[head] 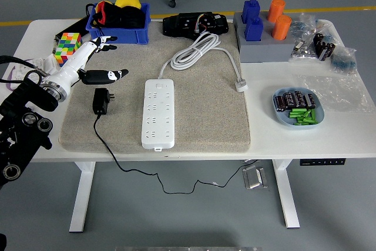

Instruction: Pull the plug out,throw it away,press the button

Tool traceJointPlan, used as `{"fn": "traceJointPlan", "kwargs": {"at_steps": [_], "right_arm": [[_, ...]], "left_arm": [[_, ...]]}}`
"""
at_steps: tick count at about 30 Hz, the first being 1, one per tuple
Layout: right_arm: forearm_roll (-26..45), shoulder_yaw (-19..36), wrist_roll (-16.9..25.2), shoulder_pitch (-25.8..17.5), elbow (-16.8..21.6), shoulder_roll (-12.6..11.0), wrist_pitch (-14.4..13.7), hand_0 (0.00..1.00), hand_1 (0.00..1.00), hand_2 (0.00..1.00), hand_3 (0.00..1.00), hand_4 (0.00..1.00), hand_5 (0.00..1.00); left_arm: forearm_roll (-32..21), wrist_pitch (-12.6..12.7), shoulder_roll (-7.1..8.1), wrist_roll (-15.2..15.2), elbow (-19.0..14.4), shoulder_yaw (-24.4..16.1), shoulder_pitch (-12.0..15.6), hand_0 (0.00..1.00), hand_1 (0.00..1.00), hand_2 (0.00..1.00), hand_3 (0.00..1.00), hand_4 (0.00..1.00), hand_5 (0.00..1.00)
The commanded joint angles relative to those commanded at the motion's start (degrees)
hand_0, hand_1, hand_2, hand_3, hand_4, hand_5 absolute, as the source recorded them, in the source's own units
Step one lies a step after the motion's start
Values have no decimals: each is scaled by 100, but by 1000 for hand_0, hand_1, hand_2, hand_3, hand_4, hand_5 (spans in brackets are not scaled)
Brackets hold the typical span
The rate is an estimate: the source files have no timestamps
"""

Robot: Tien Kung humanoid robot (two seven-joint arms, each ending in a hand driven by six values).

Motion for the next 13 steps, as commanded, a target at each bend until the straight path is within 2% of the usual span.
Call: {"fn": "traceJointPlan", "kwargs": {"at_steps": [13], "right_arm": [[3,-50,8,6,-3,-29,-8,767,729,724,713,883,658]], "left_arm": [[-4,0,21,8,-12,-4,-1,902,885,832,888,837,196]]}}
